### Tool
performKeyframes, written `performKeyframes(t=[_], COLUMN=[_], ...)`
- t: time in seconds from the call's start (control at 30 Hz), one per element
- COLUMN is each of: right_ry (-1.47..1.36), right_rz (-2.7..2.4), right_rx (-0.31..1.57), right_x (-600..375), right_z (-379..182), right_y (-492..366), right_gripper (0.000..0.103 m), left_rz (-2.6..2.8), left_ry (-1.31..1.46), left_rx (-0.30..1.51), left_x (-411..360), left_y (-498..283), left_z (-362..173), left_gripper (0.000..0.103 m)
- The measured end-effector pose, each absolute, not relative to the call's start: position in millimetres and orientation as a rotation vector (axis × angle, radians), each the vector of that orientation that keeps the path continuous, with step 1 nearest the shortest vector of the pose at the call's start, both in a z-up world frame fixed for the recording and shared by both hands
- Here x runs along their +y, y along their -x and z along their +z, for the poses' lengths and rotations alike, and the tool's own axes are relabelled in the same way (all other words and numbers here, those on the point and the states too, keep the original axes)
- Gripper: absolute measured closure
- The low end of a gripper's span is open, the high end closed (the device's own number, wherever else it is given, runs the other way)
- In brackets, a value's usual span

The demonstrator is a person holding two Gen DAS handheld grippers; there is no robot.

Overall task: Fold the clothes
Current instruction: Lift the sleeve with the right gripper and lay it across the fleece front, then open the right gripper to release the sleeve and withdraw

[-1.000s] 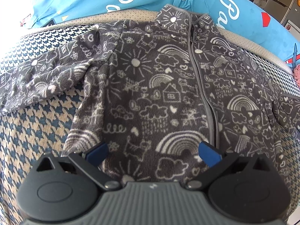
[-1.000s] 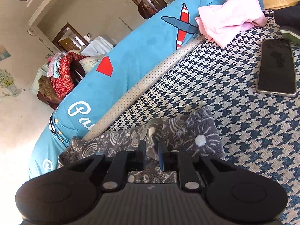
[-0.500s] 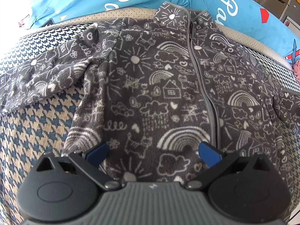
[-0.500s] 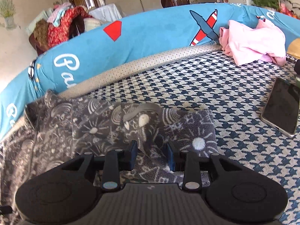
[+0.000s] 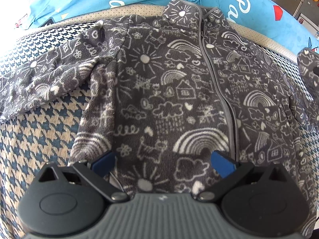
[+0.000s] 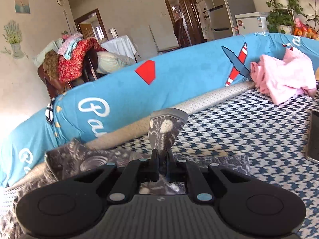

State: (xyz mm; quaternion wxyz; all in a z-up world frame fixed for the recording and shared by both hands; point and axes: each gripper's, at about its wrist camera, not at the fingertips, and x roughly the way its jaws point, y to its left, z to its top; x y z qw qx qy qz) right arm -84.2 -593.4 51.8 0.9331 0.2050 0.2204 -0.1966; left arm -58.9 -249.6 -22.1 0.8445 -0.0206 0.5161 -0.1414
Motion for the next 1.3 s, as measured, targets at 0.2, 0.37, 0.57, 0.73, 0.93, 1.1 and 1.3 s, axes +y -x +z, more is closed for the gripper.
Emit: performKeyframes(t=[0.2,0.37,0.57,0.73,0.93,1.1,1.3], right_ry=[-0.450,-0.366,-0.271,-0.217,-0.152,-0.198,-0.263], right_rz=[-0.175,0.039,0.178,0.241,0.319,0.403,0.318], right_rx=[0.358,0.363,0.452,0.557,0.674,0.697,0.672], right_x=[-538,-474,-411,-380,-363,-362,-385], right_z=[70,66,42,17,-3,3,14], right_y=[57,38,21,13,10,20,29], right_gripper=[0.095,0.095,0.095,0.095,0.082,0.073,0.070], left_rz=[-0.213,-0.122,-0.072,-0.046,-0.024,-0.010,0.002], left_ry=[0.097,0.158,0.223,0.220,0.222,0.226,0.225], left_rx=[1.033,0.991,1.014,1.002,0.985,0.976,0.988], left_x=[-231,-206,-182,-173,-168,-163,-162], left_y=[53,45,40,39,39,38,37], left_z=[-13,-7,-14,-14,-14,-14,-16], left_gripper=[0.000,0.000,0.000,0.000,0.000,0.000,0.000])
